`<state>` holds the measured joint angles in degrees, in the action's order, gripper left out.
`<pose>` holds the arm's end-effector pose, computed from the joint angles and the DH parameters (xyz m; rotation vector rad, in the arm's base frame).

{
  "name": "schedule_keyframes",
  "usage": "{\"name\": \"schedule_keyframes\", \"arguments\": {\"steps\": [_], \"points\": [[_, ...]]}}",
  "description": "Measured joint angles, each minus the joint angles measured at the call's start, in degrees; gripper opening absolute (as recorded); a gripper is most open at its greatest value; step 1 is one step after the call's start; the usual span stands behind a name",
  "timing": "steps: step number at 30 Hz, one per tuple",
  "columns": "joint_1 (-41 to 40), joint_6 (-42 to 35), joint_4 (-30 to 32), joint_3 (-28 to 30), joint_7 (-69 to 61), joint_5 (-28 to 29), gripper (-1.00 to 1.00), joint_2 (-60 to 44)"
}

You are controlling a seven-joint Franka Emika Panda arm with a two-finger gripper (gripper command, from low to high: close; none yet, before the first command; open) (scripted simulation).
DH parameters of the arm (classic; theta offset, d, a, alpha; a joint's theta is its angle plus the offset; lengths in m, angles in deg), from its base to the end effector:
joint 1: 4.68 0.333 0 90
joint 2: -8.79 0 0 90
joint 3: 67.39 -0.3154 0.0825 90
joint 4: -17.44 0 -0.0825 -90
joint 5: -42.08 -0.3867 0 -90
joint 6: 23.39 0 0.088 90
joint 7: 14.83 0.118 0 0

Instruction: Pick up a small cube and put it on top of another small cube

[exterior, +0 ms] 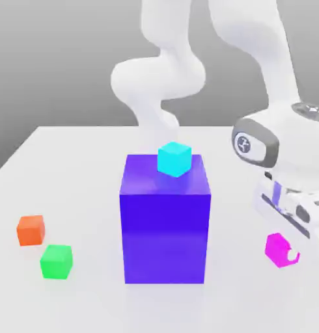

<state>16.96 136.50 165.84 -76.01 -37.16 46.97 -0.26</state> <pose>0.3844 0.2313 0.1927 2.7561 1.4967 0.0716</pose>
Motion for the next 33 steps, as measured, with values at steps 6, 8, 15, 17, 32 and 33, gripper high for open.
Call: {"name": "schedule_keyframes", "arguments": {"steps": [6, 8, 15, 17, 32, 33], "points": [[-8.2, 0.0, -1.4, 8.6, 15.0, 0.4, -1.0, 4.6], [-11.9, 0.0, -1.9, 10.9, 20.8, 1.1, -1.0, 6.2], [-26.1, -2.2, -0.1, 18.0, 39.4, 1.9, -1.0, 10.3], [-30.1, -2.9, 0.6, 19.7, 44.3, 1.6, -1.0, 11.5], [-39.6, 1.1, 6.3, 22.2, 47.8, -9.9, -1.0, 2.6], [-40.2, 2.8, 6.2, 21.4, 46.8, -11.3, 1.0, 0.7]]}}
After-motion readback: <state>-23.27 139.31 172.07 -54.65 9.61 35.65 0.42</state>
